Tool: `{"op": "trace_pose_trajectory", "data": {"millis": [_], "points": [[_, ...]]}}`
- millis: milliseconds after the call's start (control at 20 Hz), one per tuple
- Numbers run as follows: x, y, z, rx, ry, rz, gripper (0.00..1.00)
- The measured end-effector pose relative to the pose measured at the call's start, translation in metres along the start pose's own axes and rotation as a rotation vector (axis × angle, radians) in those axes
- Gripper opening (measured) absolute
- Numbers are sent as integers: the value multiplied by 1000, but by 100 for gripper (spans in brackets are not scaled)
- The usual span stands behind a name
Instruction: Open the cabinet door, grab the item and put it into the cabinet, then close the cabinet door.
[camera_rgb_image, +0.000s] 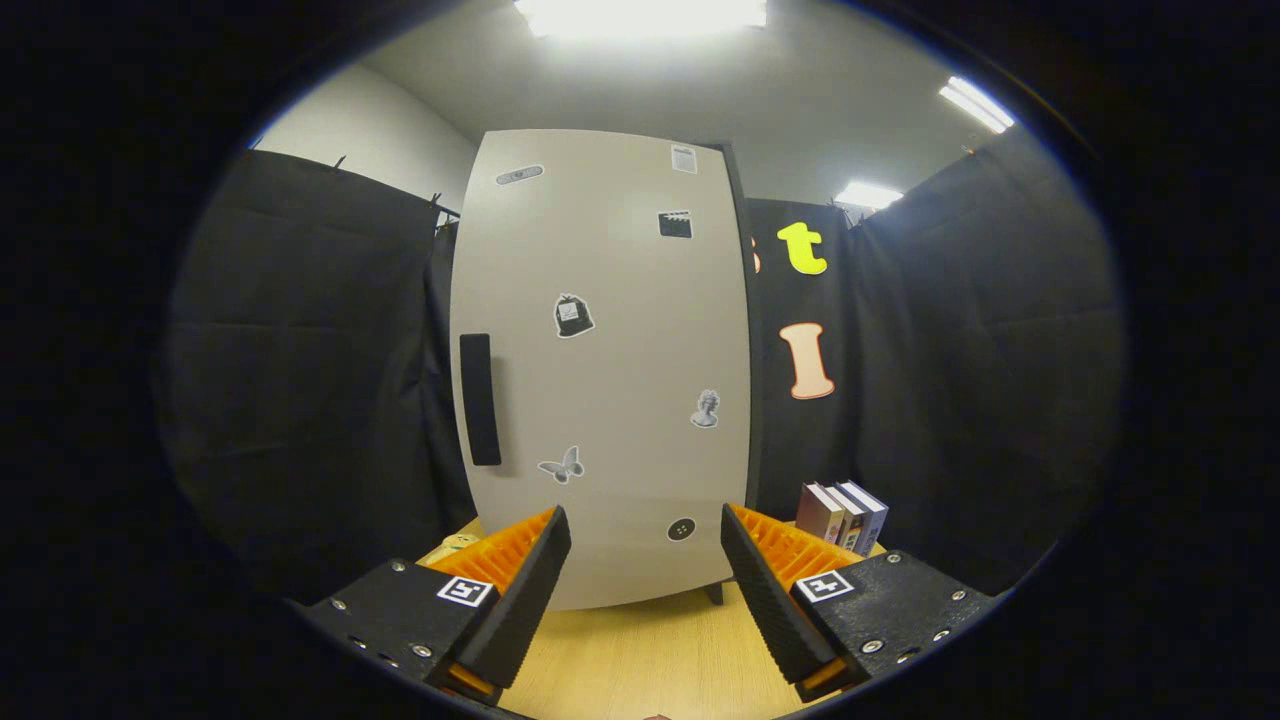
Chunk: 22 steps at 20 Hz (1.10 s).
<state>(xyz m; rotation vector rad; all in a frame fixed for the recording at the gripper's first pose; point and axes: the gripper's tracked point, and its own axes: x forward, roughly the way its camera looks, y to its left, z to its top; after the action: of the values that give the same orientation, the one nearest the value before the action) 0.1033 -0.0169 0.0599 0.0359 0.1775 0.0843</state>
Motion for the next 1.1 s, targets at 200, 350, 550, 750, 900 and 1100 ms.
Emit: {"op": "trace_pose_trajectory", "data": {"millis": [200, 350, 550, 750, 900, 1100], "points": [[-16, -19, -3, 30, -47, -37, 94], [-25, -34, -15, 41, -56, -63, 94], [-33, -42, -38, 23, -39, -79, 94], [-33, -43, -51, -34, -35, -98, 94], [-35, -39, -49, -33, -49, -88, 94], [-33, -37, -47, -27, -57, -83, 94]]}}
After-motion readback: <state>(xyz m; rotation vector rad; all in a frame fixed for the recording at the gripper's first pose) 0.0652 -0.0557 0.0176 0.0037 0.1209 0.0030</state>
